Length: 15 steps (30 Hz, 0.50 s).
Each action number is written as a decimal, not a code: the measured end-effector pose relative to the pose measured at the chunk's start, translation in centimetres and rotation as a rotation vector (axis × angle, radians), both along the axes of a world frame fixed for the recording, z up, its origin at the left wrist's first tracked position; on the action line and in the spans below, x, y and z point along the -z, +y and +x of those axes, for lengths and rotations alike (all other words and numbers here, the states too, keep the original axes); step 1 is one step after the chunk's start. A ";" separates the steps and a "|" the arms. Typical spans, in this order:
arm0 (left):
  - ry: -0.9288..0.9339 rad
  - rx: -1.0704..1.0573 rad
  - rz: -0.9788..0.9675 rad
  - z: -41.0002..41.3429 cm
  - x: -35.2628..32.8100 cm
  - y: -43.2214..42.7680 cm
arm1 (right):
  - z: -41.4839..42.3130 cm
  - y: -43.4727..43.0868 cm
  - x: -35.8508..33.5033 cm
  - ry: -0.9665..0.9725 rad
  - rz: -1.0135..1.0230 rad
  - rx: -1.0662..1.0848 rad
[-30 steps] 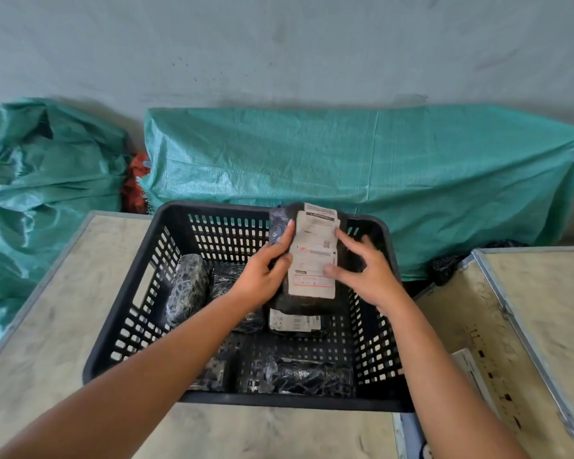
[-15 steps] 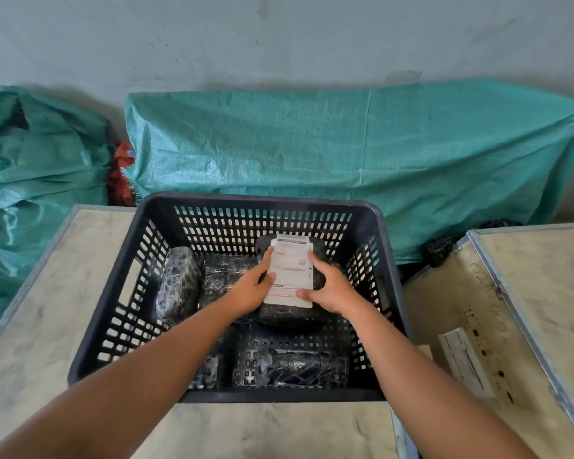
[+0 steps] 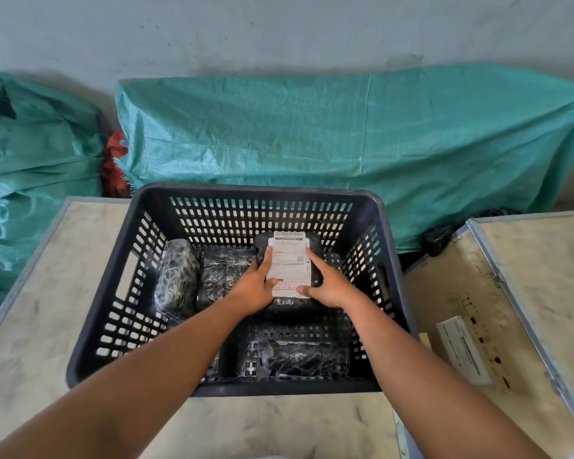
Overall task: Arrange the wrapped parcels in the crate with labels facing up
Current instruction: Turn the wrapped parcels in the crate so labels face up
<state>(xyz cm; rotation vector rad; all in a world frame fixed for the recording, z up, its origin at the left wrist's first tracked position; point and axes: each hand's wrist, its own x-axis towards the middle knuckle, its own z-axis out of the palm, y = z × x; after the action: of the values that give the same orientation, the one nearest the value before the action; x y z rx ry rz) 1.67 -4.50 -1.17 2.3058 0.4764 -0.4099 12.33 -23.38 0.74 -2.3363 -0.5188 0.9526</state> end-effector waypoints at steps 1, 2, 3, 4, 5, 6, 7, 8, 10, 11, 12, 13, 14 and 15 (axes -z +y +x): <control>-0.020 -0.001 -0.011 -0.1 0.0 0.2 | -0.1 0.0 -0.2 -0.002 -0.008 -0.006; -0.034 0.005 -0.019 -0.2 -0.2 0.4 | -0.2 0.0 -0.4 0.007 -0.019 -0.020; -0.043 0.012 -0.021 -0.3 -0.5 0.5 | -0.3 -0.2 -0.8 0.023 -0.035 -0.044; -0.051 0.019 -0.021 -0.4 -1.0 0.7 | -0.3 -0.3 -1.4 0.035 -0.056 -0.075; -0.067 0.023 -0.023 -0.6 -1.5 0.8 | -0.4 -0.6 -2.1 0.040 -0.074 -0.105; -0.095 0.023 -0.028 -0.7 -2.2 1.0 | -0.4 -0.9 -3.0 0.043 -0.079 -0.128; -0.129 0.019 -0.032 -0.8 -3.1 1.1 | -0.5 -1.3 -4.1 0.050 -0.070 -0.141; -0.157 0.014 -0.034 -0.8 -4.1 1.2 | -0.6 -1.8 -5.1 0.056 -0.055 -0.148; -0.189 0.034 -0.025 -1.1 -6.4 1.3 | -1.2 -3.2 -7.0 0.045 -0.024 -0.174; -0.189 0.063 -0.016 -1.4 -7.4 1.3 | -1.6 -4.0 -7.8 0.050 -0.006 -0.193; -0.172 0.101 -0.013 -2.0 -8.3 1.2 | -2.1 -4.8 -8.4 0.076 0.009 -0.215; -0.139 0.156 -0.019 -2.6 -9.1 1.0 | -2.6 -5.4 -8.9 0.121 0.019 -0.244; -0.097 0.230 -0.034 -3.5 -9.7 0.8 | -3.2 -5.9 -9.3 0.178 0.023 -0.279; -0.051 0.310 -0.049 -4.3 -10.2 0.5 | -3.9 -6.2 -9.4 0.234 0.022 -0.318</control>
<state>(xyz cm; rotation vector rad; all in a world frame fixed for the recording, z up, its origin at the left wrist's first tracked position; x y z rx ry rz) -2.65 -3.99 9.05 2.3407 0.0809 -0.5043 8.39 -29.58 10.19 -2.1216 -0.8133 1.3390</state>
